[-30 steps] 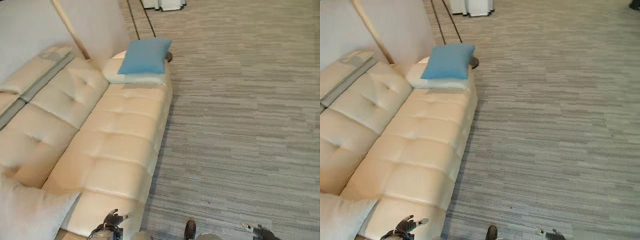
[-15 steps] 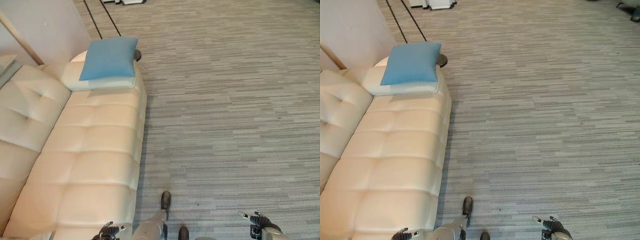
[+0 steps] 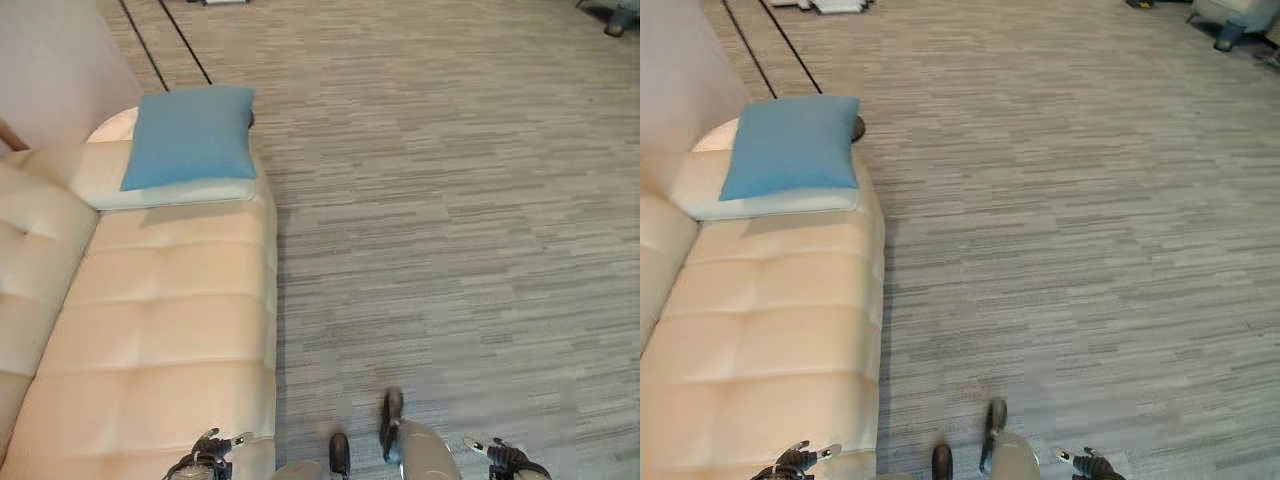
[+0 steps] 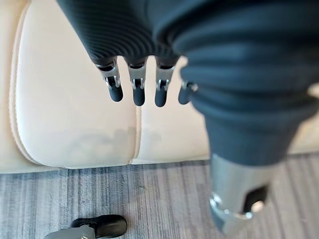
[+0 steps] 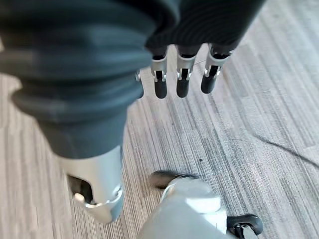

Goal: Pick up all the scattered cushions and arrange them neatly on the sofa.

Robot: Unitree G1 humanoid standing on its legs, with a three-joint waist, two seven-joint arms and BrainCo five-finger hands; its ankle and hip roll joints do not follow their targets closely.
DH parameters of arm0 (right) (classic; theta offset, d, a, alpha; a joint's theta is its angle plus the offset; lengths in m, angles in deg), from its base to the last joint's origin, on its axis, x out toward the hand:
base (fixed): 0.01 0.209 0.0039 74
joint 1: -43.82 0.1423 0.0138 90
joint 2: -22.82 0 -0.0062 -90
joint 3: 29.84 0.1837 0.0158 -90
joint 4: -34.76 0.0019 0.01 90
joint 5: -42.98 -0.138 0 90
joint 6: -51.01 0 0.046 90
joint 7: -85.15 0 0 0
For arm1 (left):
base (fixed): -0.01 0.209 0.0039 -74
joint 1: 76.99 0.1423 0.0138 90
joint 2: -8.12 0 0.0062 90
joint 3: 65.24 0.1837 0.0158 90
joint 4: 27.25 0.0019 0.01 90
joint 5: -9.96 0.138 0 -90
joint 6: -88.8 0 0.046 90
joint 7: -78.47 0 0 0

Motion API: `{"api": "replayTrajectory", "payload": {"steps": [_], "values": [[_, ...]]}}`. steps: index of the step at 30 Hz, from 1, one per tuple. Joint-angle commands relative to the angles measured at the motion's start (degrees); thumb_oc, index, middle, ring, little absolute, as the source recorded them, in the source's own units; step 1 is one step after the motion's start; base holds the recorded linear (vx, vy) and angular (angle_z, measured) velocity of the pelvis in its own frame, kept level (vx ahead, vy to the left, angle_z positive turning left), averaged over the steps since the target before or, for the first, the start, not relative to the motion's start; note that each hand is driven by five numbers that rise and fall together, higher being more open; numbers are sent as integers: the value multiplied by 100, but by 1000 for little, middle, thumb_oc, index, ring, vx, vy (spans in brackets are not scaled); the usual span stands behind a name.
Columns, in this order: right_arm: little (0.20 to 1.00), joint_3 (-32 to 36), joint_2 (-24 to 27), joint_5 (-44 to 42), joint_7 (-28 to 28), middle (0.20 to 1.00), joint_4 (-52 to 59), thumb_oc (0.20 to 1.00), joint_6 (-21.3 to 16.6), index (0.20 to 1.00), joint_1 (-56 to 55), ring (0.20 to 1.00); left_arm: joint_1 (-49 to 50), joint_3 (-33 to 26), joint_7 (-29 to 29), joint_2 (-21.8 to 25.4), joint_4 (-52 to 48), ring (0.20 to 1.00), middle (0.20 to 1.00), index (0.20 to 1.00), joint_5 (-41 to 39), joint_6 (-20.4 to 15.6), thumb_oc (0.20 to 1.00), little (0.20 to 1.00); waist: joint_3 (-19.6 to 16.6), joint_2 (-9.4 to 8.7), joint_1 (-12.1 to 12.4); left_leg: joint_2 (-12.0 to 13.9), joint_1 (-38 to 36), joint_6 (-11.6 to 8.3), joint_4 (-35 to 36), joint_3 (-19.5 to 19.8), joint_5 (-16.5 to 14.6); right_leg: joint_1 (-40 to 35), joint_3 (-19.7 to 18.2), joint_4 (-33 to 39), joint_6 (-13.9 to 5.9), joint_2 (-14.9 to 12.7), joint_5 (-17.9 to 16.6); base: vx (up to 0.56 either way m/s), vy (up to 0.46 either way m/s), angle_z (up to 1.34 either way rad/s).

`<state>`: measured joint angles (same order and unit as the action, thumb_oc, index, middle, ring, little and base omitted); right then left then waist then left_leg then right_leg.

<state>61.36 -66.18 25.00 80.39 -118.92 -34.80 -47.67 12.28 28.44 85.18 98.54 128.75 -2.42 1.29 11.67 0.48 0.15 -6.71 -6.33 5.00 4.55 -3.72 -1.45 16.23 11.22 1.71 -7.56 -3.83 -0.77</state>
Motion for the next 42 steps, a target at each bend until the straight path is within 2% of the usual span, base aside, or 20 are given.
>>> {"api": "replayTrajectory", "payload": {"steps": [1, 5, 6, 7, 9, 10, 14, 16, 19, 21, 23, 27, 30, 31, 32, 34, 35, 37, 39, 42], "values": [[1000, 159, 314, 25, -65, 1000, -191, 1000, -48, 1000, -20, 1000, 3, -77, -56, 115, -108, 1000, 1000, 1000, 83, -78, 1000, 1000, 16, 7, -106, 260, -602, -414, 37, 177, -545, -398, -24, 295, -184, 222, -566, 387, -115, 28], [1000, 180, 351, -36, -39, 1000, -316, 1000, -51, 1000, -101, 1000, 53, -11, -66, 43, -101, 1000, 1000, 1000, 86, -69, 1000, 1000, -182, 60, -160, 399, -653, -566, -661, 246, -531, -612, -52, 2, 17, 269, -481, 560, -194, 56], [1000, 135, 383, -54, -26, 1000, -397, 1000, -53, 1000, -78, 1000, 50, 7, -73, 16, -89, 1000, 1000, 1000, -58, -53, 1000, 1000, -241, 133, -183, 556, -539, -777, -1398, 300, -42, -799, -8, -232, 216, 362, -254, 582, -267, 31], [1000, 136, 381, -54, -26, 1000, -398, 1000, -53, 1000, -76, 1000, 48, 7, -73, 18, -89, 1000, 1000, 1000, -58, -53, 1000, 1000, -248, 124, -184, 547, -521, -775, -1407, 301, -39, -790, -10, -225, 215, 354, -263, 556, -284, 41], [1000, 133, 393, -130, 4, 1000, -344, 1000, -56, 1000, -95, 1000, 92, 49, -90, 7, -116, 1000, 1000, 1000, -97, -50, 1000, 1000, -258, 107, -144, 619, -197, -891, -2346, 350, 527, -1080, 5, -198, 365, 435, -86, 466, -290, 36], [1000, 91, 443, -160, 7, 1000, -300, 1000, -75, 1000, -38, 1000, 91, 81, -107, -12, -144, 1000, 1000, 1000, -171, -36, 1000, 1000, -134, 44, -37, 565, 328, -956, -3474, 400, 826, -1407, -19, -113, 503, 492, 40, 428, -283, 9], [1000, -32, 494, -80, -25, 1000, -282, 1000, -27, 1000, 51, 1000, 109, 98, -48, -31, -158, 1000, 1000, 1000, -232, -35, 1000, 1000, 7, -8, 122, 510, 972, -834, -4150, 246, 482, -1733, -80, -23, 580, 487, 228, 316, -185, -25], [1000, -59, 515, -78, -37, 1000, -265, 1000, 14, 1000, 93, 1000, 153, 83, -34, -45, -214, 1000, 1000, 1000, -302, -41, 1000, 1000, 47, -74, 203, 434, 1551, -746, -3996, 69, 171, -1901, -52, 15, 558, 385, 260, 277, -111, -22], [1000, -112, 515, -42, -53, 1000, -219, 1000, 27, 1000, 128, 1000, 268, 46, -27, -43, -318, 1000, 1000, 1000, -351, -36, 1000, 1000, -8, -139, 334, 301, 1749, -626, -2607, -69, -28, -2196, -51, 183, 470, 299, 326, 365, -33, -32], [1000, -172, 519, 18, -70, 1000, -143, 1000, 11, 1000, 120, 1000, 308, 58, -30, -74, -329, 1000, 1000, 1000, -311, 5, 1000, 1000, -123, -12, 330, 369, 1519, -715, -277, 22, 658, -2485, 2, 262, 437, 433, 503, 519, 17, -32], [1000, -175, 522, 19, -84, 1000, -112, 1000, 0, 1000, 103, 1000, 305, 58, -28, -71, -308, 1000, 1000, 1000, -292, 22, 1000, 1000, -120, 25, 302, 379, 1575, -778, 45, 32, 742, -2558, 42, 242, 449, 471, 564, 353, 30, 13], [1000, -151, 510, 80, -80, 1000, -91, 1000, 15, 1000, 62, 1000, 370, 20, -22, -79, -208, 1000, 1000, 1000, -224, 62, 1000, 1000, -203, 29, 246, 484, 1849, -944, 45, -332, 842, -3020, 30, 192, 425, 486, 795, 485, 106, 19], [1000, -125, 417, 140, -18, 1000, -180, 1000, 24, 1000, 5, 1000, 444, -63, -45, -90, -58, 1000, 1000, 1000, -247, 64, 1000, 1000, -458, -82, 297, 366, 1608, -671, 45, -409, 921, -3204, 103, -128, 222, 225, 877, 699, 241, -11], [1000, -89, 307, 143, 43, 1000, -230, 1000, 24, 1000, -43, 1000, 456, -108, -63, -73, 49, 1000, 1000, 1000, -229, 72, 1000, 1000, -544, -234, 324, 182, 1351, -419, 45, -401, 706, -2899, 80, -1392, -26, -119, 324, 613, 254, 3], [1000, -90, 308, 143, 43, 1000, -230, 1000, 24, 1000, -42, 1000, 455, -109, -63, -73, 50, 1000, 1000, 1000, -229, 72, 1000, 1000, -555, -229, 322, 187, 1367, -420, 45, -399, 711, -2878, 81, -1404, -24, -115, 326, 587, 292, 11], [1000, -135, 271, 169, 59, 1000, -212, 1000, 19, 1000, 4, 1000, 446, -144, -47, -27, 4, 1000, 1000, 1000, -292, 79, 1000, 1000, -448, -273, 341, 129, 1164, -267, 45, -449, 512, -2151, 3, -2955, -218, -373, -418, 213, 169, 8], [1000, -135, 272, 169, 59, 1000, -212, 1000, 19, 1000, 4, 1000, 446, -144, -47, -28, 4, 1000, 1000, 1000, -292, 79, 1000, 1000, -452, -273, 341, 130, 1169, -267, 45, -450, 512, -2145, 2, -2957, -218, -373, -418, 300, 214, -7], [1000, -136, 215, 136, 50, 1000, -222, 1000, 48, 1000, 2, 1000, 381, -98, -38, 21, -46, 1000, 1000, 1000, -342, 108, 1000, 1000, -255, -215, 255, 4, 605, -57, 45, -384, 172, -1590, 158, -4106, -150, -764, -940, 452, 276, 23], [1000, -134, 180, 156, 42, 1000, -221, 1000, 59, 1000, -23, 1000, 313, -75, -43, 45, -62, 1000, 1000, 1000, -342, 112, 1000, 1000, -155, -95, 238, 44, 372, 4, 45, -293, 24, -1172, 312, -4137, -12, -888, -643, 349, 164, 80], [1000, -159, 156, 142, 48, 1000, -239, 1000, 61, 1000, -55, 1000, 235, -45, -48, 51, -83, 1000, 1000, 1000, -347, 100, 1000, 1000, -39, 27, 207, 133, 183, -30, 45, -133, -4, -779, 328, -3670, 117, -668, -180, 257, 13, 50]]}}
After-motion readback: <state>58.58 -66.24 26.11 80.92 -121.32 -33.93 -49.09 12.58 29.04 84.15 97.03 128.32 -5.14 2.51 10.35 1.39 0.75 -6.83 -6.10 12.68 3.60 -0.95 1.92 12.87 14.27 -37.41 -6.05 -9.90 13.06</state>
